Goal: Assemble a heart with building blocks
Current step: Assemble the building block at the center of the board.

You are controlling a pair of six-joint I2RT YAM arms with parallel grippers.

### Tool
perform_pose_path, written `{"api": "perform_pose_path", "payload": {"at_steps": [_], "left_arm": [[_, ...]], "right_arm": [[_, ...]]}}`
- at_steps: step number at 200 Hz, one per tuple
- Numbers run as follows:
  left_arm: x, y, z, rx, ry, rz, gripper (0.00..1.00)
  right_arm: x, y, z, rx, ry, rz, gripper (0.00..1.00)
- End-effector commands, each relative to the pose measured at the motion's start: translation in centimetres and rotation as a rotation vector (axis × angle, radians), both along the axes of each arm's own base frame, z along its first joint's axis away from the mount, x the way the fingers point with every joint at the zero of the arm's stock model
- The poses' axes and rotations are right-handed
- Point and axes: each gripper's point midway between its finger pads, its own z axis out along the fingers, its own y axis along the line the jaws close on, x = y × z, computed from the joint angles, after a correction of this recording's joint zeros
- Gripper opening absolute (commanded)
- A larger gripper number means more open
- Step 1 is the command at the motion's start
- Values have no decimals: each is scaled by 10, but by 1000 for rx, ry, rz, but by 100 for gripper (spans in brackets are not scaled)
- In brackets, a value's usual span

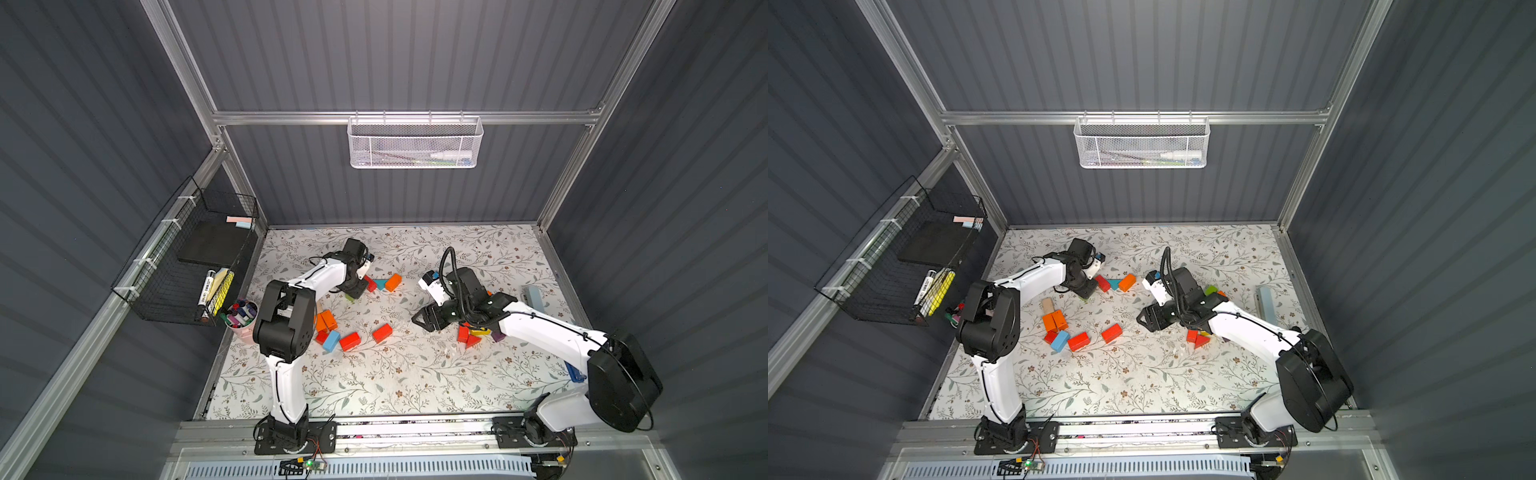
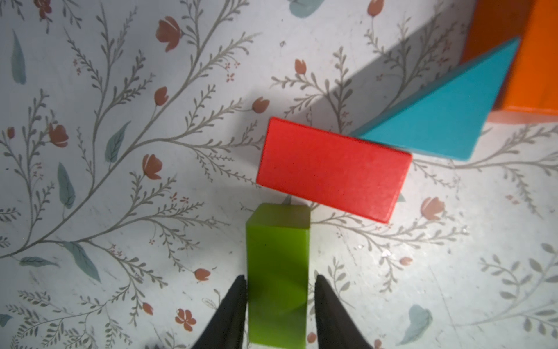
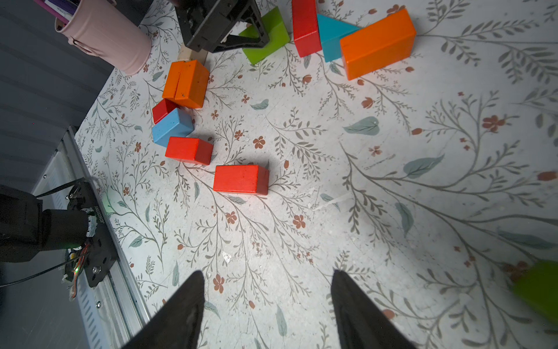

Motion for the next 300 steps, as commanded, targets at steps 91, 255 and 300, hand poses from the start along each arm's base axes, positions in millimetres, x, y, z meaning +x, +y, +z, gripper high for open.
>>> {"api": "perform_pose_path", "payload": {"at_steps": [91,255,300], "left_arm": [[7,1,-4,56,-11,-44,34],[4,-9,13,-6,-34,-42,51],[0,-9,45,-70,-72,41,67]], "right_arm": [[0,-6,-10,-27,6,-2,68],[2,-5,-15,-23,13,-10,68],[2,-3,-16,-18,17,-6,67]]}}
